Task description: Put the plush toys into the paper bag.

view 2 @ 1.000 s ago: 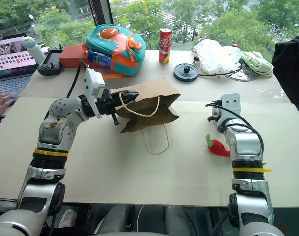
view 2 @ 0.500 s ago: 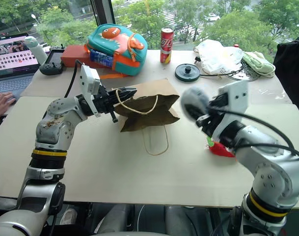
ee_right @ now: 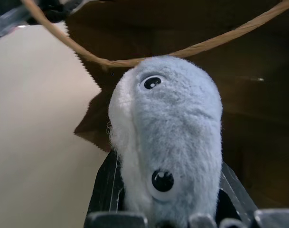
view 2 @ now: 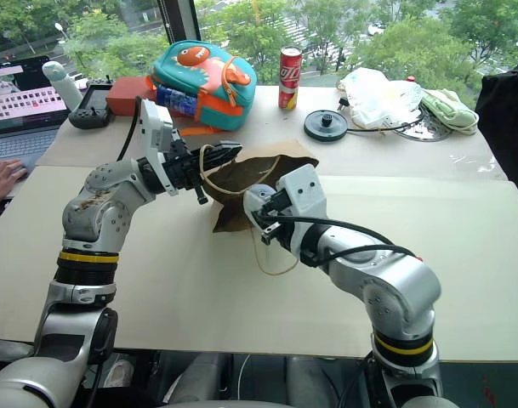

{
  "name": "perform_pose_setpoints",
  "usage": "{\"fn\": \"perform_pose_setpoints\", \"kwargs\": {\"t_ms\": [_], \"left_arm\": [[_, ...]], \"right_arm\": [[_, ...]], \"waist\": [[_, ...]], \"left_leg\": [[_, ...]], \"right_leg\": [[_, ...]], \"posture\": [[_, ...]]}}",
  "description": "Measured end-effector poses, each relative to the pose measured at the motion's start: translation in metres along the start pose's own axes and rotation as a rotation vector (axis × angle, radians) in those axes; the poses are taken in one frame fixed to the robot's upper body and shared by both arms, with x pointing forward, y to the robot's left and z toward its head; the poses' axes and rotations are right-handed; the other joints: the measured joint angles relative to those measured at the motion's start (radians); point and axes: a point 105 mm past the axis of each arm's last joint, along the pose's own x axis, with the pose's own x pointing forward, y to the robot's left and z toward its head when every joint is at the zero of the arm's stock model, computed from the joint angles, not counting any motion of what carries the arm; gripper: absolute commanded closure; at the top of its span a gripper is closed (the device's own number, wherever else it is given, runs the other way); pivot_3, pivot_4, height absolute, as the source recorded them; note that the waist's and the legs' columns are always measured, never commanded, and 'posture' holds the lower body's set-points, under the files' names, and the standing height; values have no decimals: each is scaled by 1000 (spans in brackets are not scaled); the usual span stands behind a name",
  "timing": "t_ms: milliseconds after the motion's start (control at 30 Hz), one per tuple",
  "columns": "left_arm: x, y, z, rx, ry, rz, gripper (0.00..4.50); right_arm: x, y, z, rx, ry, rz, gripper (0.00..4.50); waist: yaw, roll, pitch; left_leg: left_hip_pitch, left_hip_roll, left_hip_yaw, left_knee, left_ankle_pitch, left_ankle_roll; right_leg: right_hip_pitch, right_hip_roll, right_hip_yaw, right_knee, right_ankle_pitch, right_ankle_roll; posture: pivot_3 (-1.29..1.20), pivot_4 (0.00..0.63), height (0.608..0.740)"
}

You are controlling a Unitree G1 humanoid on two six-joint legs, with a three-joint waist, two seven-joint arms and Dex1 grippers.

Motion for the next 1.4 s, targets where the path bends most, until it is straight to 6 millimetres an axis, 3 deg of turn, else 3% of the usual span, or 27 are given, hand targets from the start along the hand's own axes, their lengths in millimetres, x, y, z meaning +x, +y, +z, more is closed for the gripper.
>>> {"fn": "perform_pose_setpoints", "kwargs": {"t_ms": [200, 333, 467, 667, 1033, 1100, 1200, 1333, 1400], "left_arm": [[1, -1, 0, -23, -5, -10, 4500], [2, -3, -1, -36, -3, -16, 4500], [4, -4, -1, -38, -5, -22, 4500], [4, -5, 0, -41, -12, -26, 4500], [4, -4, 0, -42, -12, -18, 4500], [4, -4, 0, -43, -13, -13, 4500], [5, -4, 0, -43, -14, -12, 4500], [4, -3, 0, -42, -13, -5, 4500], [5, -3, 0, -43, -15, -8, 4500]], "right_arm": [[20, -11, -7, -15, 19, -64, 3292], [40, -15, 7, -4, -9, -89, 3292], [51, -12, 16, 25, -25, -96, 2180], [50, -14, 18, 61, -39, -104, 87], [40, -21, 23, 73, -40, -116, 33], [33, -21, 27, 67, -52, -105, 33], [8, -24, 27, 20, -57, -68, 33], [-36, -37, 2, -46, 38, -38, 33], [-50, -39, -2, -78, 59, -25, 33]], "waist": [[-2, 0, 0], [-5, 0, 0], [-2, 0, 0], [0, 0, 0], [-3, 0, 0], [-2, 0, 0], [5, 0, 0], [7, 0, 0], [4, 0, 0]], "left_leg": [[0, 0, 0, 0, 0, 0], [1, 1, 0, 0, 0, 0], [0, 0, 0, -1, 0, 0], [-1, 0, -1, -1, 0, 0], [0, 0, -1, -1, 0, 0], [-1, 0, -1, -1, 0, 0], [-2, -1, -2, -1, 0, 0], [-5, -1, -2, 0, 0, 0], [-4, -1, -2, 0, 0, 0]], "right_leg": [[0, 0, 0, 0, 0, 0], [0, 0, 0, 1, 0, 0], [-1, 0, 0, 1, 0, 0], [-1, -1, -1, 1, 0, 0], [-1, 0, -1, 1, 0, 0], [-1, -1, -1, 1, 0, 0], [0, -1, -2, 0, 0, 0], [-1, -2, -3, -1, 0, 0], [-1, -2, -2, -3, 0, 0]], "posture": [[0, 150, 739], [0, 150, 739], [0, 150, 739], [0, 150, 739], [0, 150, 739], [0, 150, 739], [0, 150, 739], [0, 150, 739], [0, 150, 739]]}}
